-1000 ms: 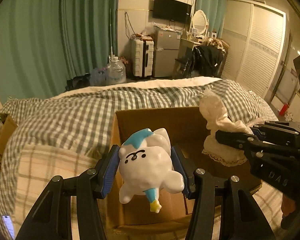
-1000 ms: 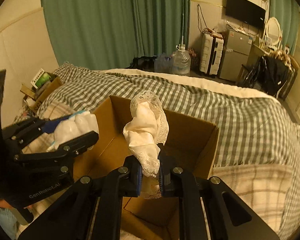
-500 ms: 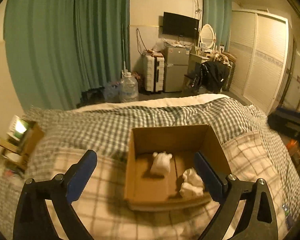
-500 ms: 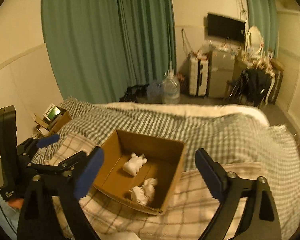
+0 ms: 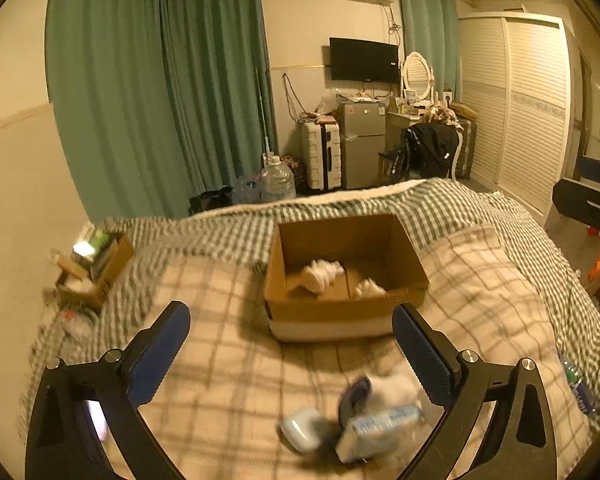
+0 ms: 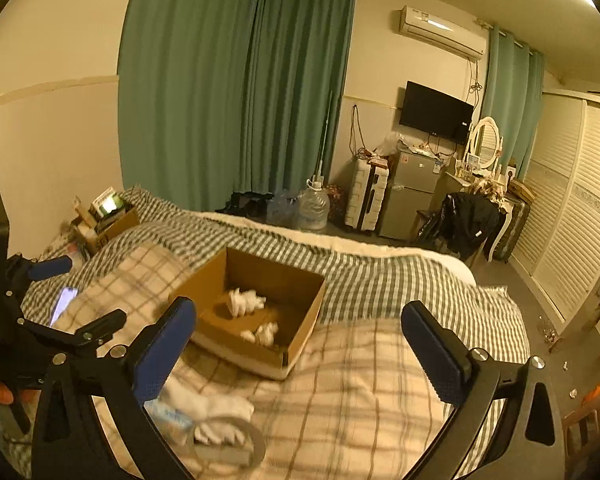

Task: Organize objects
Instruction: 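Move both tools back to the remaining items beside the box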

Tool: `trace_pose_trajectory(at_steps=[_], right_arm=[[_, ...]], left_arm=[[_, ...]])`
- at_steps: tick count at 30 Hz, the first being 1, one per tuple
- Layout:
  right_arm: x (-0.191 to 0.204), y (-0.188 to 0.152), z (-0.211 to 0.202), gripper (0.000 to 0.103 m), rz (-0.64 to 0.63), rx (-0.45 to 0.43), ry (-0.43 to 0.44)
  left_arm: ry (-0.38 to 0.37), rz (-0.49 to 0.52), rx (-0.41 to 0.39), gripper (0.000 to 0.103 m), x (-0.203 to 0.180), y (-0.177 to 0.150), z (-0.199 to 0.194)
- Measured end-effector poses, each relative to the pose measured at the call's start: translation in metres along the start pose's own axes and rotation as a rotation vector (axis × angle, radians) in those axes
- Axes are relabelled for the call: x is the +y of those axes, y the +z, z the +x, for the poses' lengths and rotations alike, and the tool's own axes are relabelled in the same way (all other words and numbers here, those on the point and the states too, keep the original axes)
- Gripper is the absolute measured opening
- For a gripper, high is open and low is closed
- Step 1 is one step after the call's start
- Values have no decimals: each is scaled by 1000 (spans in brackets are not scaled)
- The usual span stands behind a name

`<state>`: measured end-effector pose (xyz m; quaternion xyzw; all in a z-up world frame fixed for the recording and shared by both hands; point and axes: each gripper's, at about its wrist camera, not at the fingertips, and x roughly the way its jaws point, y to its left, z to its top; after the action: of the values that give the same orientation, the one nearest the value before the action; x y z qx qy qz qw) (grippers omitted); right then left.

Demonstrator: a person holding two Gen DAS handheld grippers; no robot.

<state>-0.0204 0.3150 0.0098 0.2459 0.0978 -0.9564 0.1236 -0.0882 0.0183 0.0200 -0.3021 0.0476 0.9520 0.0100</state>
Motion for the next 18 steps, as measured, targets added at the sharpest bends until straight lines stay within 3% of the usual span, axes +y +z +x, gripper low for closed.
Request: trace_pose_trajectory(at_steps=[9, 14, 17, 18], right_arm=[[7, -87, 37, 103, 107, 131, -31], [5, -112, 57, 103, 189, 210, 44], [7, -120, 68, 103, 192, 246, 55], [8, -122, 71, 103, 190, 255, 54]], left_arm=[[-10, -62, 126, 103, -22, -80, 35], [-59, -15, 217, 102, -36, -106, 51], [-102, -7, 233, 93, -44, -109, 60], [-115, -5, 235, 85, -46, -110, 62]])
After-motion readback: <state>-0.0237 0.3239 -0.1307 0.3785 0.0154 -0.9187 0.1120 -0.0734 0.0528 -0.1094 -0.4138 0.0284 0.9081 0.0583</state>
